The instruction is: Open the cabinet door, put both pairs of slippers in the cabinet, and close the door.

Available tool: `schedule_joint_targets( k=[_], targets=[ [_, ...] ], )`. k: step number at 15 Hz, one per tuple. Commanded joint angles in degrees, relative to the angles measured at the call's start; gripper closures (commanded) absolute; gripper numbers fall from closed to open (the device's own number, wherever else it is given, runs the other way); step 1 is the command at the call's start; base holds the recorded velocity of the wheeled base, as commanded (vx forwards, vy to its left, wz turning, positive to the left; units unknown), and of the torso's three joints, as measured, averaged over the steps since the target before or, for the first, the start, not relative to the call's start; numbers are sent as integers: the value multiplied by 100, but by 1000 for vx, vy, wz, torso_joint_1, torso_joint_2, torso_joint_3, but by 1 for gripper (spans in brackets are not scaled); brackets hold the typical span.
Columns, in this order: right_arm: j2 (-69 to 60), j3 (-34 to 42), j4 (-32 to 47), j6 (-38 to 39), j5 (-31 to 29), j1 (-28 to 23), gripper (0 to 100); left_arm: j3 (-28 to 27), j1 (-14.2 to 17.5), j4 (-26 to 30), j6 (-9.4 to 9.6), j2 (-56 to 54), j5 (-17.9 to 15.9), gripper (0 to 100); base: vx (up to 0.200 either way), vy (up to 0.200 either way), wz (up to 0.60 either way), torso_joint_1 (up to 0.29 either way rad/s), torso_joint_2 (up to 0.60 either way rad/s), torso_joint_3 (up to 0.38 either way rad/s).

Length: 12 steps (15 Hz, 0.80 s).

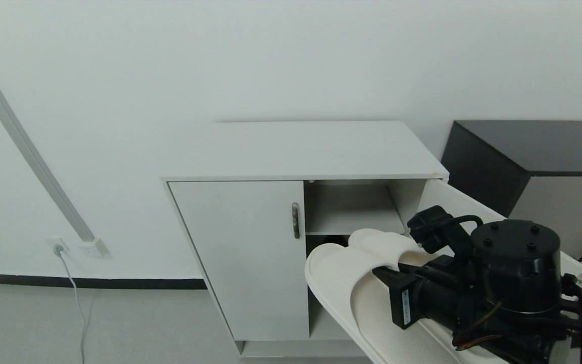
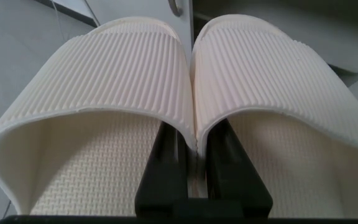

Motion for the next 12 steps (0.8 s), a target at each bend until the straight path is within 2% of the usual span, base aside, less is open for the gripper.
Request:
schedule_joint_targets(
  k=[1, 12],
  targets=[
    [53, 2, -7, 1, -1, 3, 100, -1, 1, -1, -2, 7, -6, 100, 0, 0, 0, -198, 505, 320],
    [70, 28, 2, 1, -1, 30, 100, -1, 1, -1, -2, 7, 3, 100, 0, 0, 0, -154, 485, 329]
  ],
)
